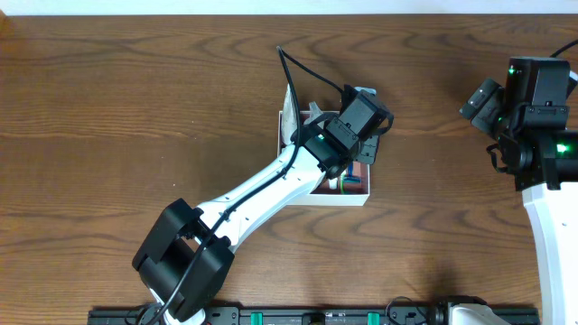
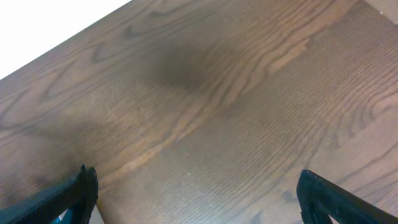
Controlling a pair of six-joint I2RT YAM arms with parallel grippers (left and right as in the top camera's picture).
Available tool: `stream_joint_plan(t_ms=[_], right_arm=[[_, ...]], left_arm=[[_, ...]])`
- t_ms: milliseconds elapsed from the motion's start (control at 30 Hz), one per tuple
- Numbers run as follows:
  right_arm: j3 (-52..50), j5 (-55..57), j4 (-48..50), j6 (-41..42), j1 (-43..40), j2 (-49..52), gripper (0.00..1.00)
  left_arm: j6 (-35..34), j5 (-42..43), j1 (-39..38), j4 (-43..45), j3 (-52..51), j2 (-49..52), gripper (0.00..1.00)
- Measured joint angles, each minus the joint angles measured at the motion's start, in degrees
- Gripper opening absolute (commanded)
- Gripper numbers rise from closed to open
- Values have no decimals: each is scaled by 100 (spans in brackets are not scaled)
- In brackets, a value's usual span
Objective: Pack container
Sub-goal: 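Carry the blue razor into the box and release it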
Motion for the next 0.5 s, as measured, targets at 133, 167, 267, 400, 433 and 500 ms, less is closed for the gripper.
stream_joint_plan(t_ms=[133, 167, 267, 400, 433, 500], right_arm=[[0, 0, 0, -2, 0, 0, 99], [0, -2, 0, 0, 0, 0, 99], [0, 0, 0, -2, 0, 0, 99], [2, 0, 0, 0, 0, 0, 99], [2, 0, 0, 0, 0, 0, 99], [0, 0, 4, 0, 0, 0, 99]], left_arm=[[52, 0, 0, -166, 0, -52, 33], [90, -2, 0, -238, -4, -96, 33], [393, -7, -2, -599, -59, -525, 42], [1049, -24, -28, -1495, -59, -1727, 72], [1196, -28, -35, -1836, -50, -2081, 75], [1519, -24, -48, -2520, -24, -2752, 98]])
